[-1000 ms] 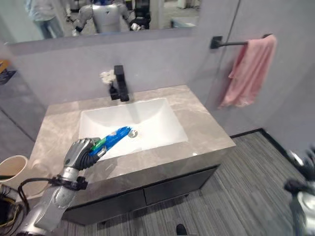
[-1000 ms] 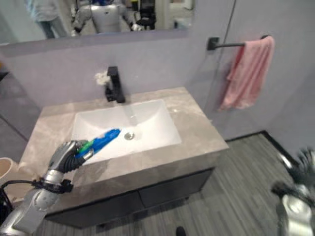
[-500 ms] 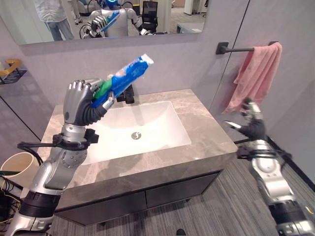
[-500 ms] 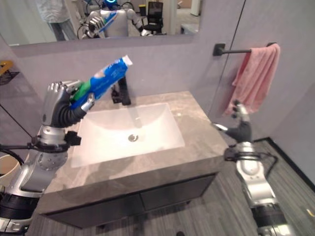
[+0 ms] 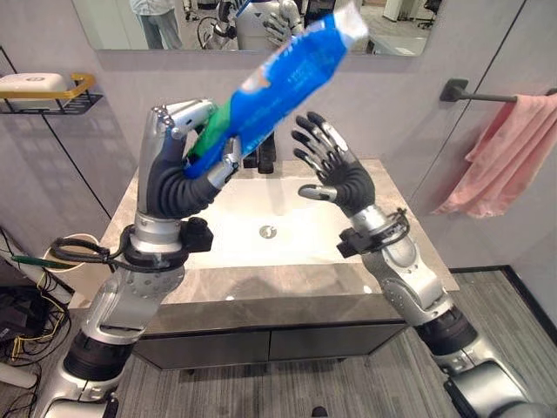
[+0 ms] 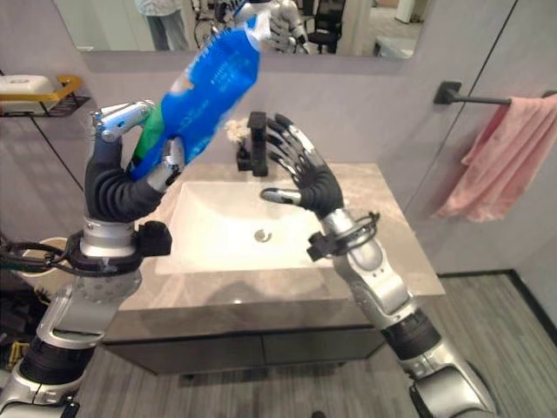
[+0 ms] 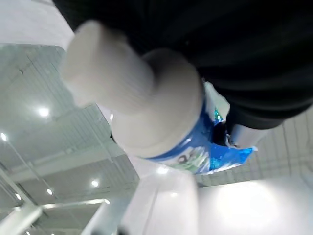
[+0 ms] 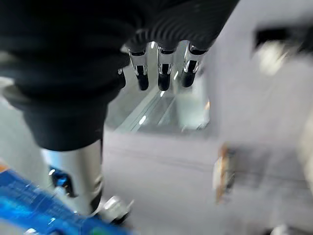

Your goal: Put brush and paste in cup on sink, flatten towel.

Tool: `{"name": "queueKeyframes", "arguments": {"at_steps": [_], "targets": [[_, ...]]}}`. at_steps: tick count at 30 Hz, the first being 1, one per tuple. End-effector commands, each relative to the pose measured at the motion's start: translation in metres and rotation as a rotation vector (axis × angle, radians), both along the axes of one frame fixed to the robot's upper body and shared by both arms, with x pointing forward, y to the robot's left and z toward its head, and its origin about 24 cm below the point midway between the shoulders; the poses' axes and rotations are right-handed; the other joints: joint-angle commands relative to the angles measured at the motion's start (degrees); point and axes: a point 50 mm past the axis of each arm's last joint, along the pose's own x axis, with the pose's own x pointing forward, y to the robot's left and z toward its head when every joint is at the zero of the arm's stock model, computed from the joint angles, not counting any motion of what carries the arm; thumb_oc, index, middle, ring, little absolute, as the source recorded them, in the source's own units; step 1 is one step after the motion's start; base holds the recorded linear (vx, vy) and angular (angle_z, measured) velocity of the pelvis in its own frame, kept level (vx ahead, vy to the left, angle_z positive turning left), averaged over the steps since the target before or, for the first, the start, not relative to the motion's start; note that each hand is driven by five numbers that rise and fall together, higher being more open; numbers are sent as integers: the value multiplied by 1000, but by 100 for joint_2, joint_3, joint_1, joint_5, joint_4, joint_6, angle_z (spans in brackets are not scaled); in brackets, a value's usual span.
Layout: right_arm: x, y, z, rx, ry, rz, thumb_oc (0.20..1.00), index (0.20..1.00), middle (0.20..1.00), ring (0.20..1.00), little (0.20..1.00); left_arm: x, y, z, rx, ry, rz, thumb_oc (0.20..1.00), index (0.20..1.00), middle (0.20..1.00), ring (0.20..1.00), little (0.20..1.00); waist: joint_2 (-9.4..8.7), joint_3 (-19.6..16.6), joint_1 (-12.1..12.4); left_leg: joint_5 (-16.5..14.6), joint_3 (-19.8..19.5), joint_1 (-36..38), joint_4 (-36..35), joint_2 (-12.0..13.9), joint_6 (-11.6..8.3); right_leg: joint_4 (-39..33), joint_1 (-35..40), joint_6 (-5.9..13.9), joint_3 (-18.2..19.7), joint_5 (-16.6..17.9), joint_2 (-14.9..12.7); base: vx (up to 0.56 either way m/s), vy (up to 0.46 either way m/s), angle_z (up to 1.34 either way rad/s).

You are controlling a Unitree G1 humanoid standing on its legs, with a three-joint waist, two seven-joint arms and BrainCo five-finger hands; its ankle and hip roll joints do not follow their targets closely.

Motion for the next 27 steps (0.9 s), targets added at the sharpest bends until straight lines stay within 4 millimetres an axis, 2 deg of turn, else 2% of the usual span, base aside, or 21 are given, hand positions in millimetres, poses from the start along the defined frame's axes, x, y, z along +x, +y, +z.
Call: {"name": "queueKeyframes", "arguments": {"at_steps": [1,9,14,15,18,27], "targets": [[-10,5,37,160,-135,81,1000,1000,1000,1000,1000,-2,0,1,-7,19,-67,200,200,200,200,200,-190,-245,89,-284,-276,62,77,40,-95,4,-207,404,-85,311,-401,0,0,0],[-17,16,49,206,-166,164,1000,1000,1000,1000,1000,-1,5,-11,-19,111,-97,200,200,200,200,200,-189,-245,145,-276,-263,33,71,-23,-73,4,-243,416,-70,346,-461,4,3,0],[-16,24,44,231,-115,238,1000,1000,1000,1000,1000,2,10,-20,0,205,-119,200,200,200,200,200,-167,-248,169,-273,-250,29,75,-48,-60,4,-260,416,-29,363,-479,0,0,0],[-17,36,36,267,-41,342,1000,1000,1000,1000,1000,6,11,-27,10,247,-117,200,200,200,200,200,-162,-245,185,-269,-235,35,76,-59,-56,4,-258,414,-13,373,-488,0,0,0],[-21,46,30,256,3,425,1000,1000,1000,1000,1000,10,15,-31,8,280,-109,200,200,200,200,200,-155,-247,190,-259,-203,36,77,-60,-62,4,-276,413,-1,380,-482,-2,1,-1],[-21,56,19,259,70,497,1000,1000,1000,1000,1000,12,14,-37,29,316,-125,200,200,200,200,200,-135,-251,185,-246,-137,45,68,-46,-67,4,-330,409,56,397,-460,-5,-2,-2]]}}
